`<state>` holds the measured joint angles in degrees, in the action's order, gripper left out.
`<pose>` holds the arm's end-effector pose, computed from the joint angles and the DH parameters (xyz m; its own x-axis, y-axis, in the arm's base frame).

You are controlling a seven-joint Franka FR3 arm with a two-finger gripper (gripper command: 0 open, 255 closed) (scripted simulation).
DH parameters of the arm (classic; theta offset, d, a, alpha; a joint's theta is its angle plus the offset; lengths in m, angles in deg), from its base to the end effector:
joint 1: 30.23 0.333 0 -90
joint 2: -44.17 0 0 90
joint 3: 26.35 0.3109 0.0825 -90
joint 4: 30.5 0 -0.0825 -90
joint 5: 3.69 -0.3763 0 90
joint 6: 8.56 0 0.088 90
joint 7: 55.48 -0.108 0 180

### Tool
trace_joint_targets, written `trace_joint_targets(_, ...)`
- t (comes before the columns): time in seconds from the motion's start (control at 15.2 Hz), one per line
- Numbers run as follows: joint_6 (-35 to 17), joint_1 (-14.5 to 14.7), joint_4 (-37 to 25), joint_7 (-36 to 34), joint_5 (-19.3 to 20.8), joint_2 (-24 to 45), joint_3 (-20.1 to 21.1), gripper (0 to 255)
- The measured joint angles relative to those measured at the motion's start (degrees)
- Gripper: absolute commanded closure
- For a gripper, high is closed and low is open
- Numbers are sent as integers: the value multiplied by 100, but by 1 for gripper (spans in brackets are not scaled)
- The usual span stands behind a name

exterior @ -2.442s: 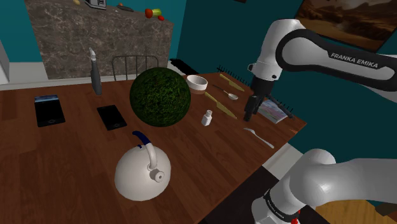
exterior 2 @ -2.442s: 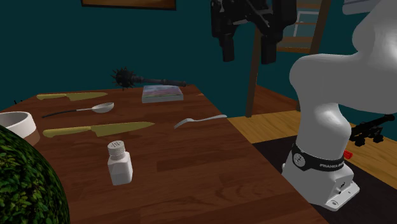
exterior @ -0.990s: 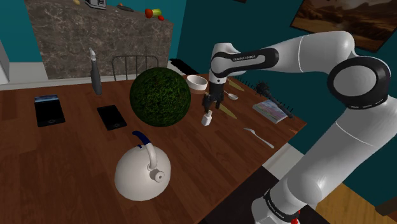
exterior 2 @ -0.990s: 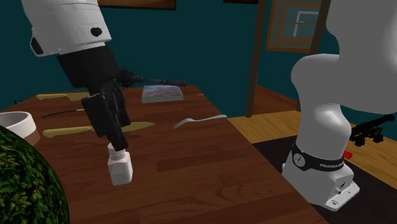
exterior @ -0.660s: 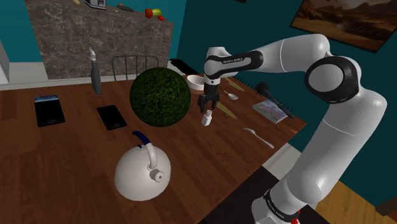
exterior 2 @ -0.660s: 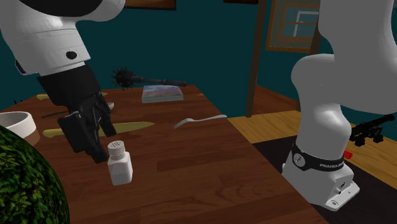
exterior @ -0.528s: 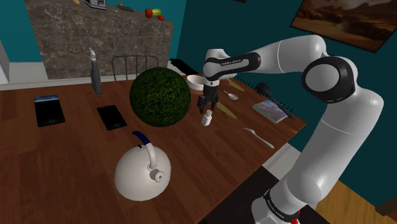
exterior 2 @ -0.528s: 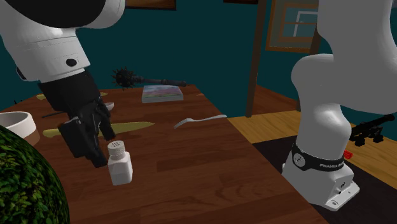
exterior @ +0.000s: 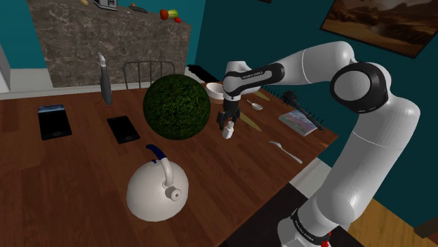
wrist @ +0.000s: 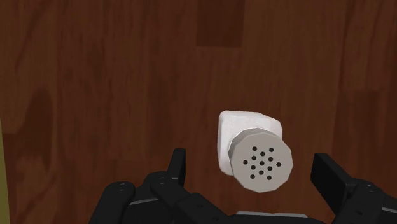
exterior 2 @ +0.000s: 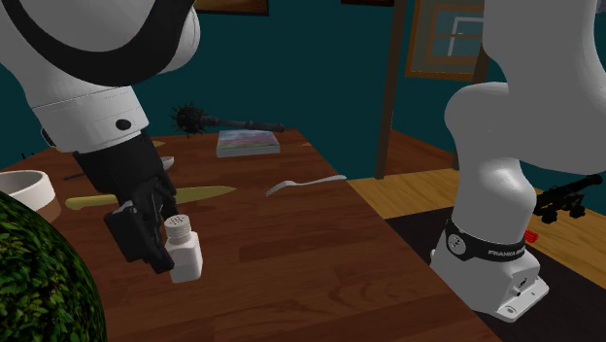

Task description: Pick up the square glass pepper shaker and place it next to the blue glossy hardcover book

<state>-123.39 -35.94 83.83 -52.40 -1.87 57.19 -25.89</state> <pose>0.5596 -0.0535 0.3301 0.9757 -0.0222 -0.2179 -0.0201 -0.9997 0.0118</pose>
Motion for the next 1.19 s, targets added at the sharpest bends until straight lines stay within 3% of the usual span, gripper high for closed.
trace_joint_targets(0.2,-7,-1,4,1,0,2,-1,0)
trace_joint_targets(0.26,-7,-1,4,1,0,2,-1,255)
trace_joint_targets(0.92,-9,-1,2,2,0,1,0,255)
trace_joint_targets(1.19,214,-1,-104,9,-4,-113,0,255)
